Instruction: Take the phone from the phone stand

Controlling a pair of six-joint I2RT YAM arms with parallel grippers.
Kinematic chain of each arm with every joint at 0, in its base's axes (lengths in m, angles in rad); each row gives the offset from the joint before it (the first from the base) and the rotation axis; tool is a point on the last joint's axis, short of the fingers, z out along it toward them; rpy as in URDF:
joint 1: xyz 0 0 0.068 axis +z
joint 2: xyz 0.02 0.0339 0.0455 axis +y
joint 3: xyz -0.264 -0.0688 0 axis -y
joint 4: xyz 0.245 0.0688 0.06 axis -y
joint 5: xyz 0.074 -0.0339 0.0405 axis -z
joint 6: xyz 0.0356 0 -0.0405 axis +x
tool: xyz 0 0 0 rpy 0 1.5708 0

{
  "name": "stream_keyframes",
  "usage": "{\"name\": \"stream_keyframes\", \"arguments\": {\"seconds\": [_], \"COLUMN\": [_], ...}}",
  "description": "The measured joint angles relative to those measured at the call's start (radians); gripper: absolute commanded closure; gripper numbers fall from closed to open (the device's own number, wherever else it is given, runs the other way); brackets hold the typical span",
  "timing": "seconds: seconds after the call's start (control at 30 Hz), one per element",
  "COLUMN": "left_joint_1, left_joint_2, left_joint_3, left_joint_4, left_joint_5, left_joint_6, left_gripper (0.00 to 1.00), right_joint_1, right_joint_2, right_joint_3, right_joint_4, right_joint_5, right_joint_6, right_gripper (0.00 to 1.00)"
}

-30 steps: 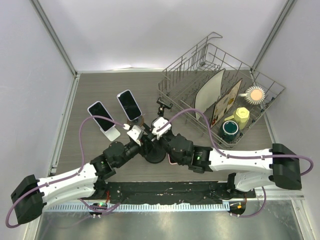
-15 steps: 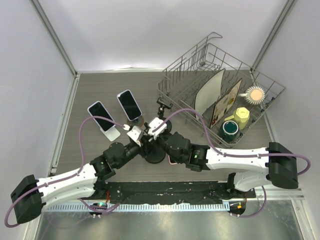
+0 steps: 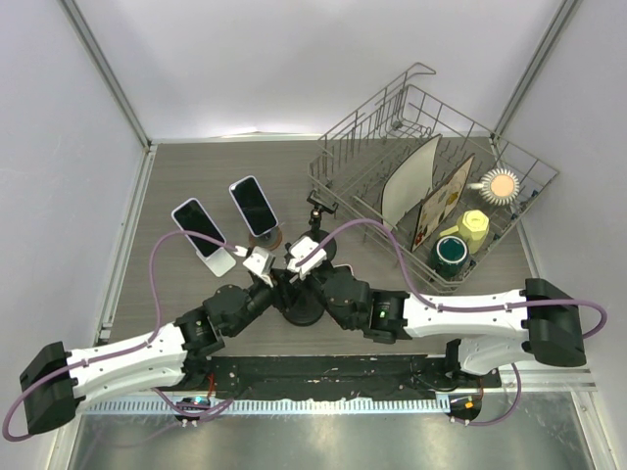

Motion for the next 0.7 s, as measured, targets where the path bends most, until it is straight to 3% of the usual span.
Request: {"name": "stream_keyframes", "arguments": {"seconds": [0.53, 0.7], "left_joint_1": [-0.007, 0.011], "left_joint_2": [-0.012, -0.055], "left_joint_3": [-0.017, -0.048], "left_joint_4": [0.014, -0.009], "left_joint_5": [-0.027, -0.125], "left_joint_6": [-0.132, -0.183], "left_gripper": [1.00, 1.00], "right_joint_1": [0.032, 0.033], "right_joint_2": [0.000, -0.008], "right_joint_3": [-0.030, -0.039], "right_joint_4": [0.074, 0.072], "right_joint_5": [0.209, 0.326], "right_joint_6": [0.064, 0.068], "right_gripper": [0.99, 0.99]}}
